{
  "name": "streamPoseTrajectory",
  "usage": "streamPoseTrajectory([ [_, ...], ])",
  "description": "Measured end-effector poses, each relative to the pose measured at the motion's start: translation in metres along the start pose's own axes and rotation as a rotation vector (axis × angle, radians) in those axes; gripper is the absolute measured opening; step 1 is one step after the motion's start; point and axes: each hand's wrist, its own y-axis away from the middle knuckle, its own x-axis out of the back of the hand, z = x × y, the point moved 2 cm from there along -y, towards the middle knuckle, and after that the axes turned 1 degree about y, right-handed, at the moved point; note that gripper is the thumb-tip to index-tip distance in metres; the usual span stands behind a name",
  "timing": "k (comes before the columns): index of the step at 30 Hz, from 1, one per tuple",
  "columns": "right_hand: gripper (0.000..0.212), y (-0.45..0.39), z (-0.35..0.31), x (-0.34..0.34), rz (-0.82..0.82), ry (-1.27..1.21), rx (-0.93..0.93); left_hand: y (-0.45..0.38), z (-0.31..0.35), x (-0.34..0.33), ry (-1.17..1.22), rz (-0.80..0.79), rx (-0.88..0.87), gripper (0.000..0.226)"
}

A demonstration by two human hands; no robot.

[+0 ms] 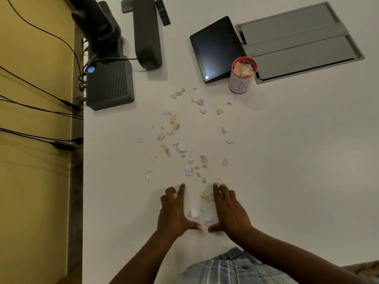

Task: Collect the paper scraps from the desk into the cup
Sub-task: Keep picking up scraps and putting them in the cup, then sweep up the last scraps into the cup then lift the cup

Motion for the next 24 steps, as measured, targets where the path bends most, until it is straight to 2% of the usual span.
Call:
streamPoseTrajectory([
  [2,0.119,-0.009,-0.009,0.0,0.054,-0.077,0.016,0.003,0.007,-0.011,-0.011,0.024,-0.049,0.137],
  [5,0.091,-0.022,-0.012,0.007,0.141,-0.192,0.038,0.005,0.014,-0.023,0.065,0.097,-0.111,0.101],
  [8,0.082,-0.034,-0.011,0.015,0.167,-0.202,0.059,0.001,0.016,-0.027,0.159,0.147,-0.174,0.072],
  [11,0.078,-0.048,-0.007,0.025,0.226,-0.254,0.035,-0.007,0.02,-0.019,0.27,0.194,-0.19,0.057],
  [14,0.087,-0.065,-0.003,0.041,0.297,-0.265,-0.027,-0.021,0.024,-0.002,0.321,0.242,-0.144,0.069],
  [17,0.104,-0.083,-0.002,0.051,0.241,-0.223,-0.04,-0.042,0.03,0.015,0.34,0.218,-0.095,0.095],
  [19,0.106,-0.092,-0.005,0.056,0.188,-0.146,-0.005,-0.057,0.034,0.025,0.322,0.185,-0.085,0.102],
  [22,0.083,-0.099,-0.014,0.06,0.186,-0.078,0.09,-0.076,0.04,0.035,0.293,0.171,-0.099,0.093],
  [24,0.061,-0.099,-0.018,0.062,0.21,0.0,0.159,-0.084,0.042,0.039,0.244,0.169,-0.148,0.074],
])
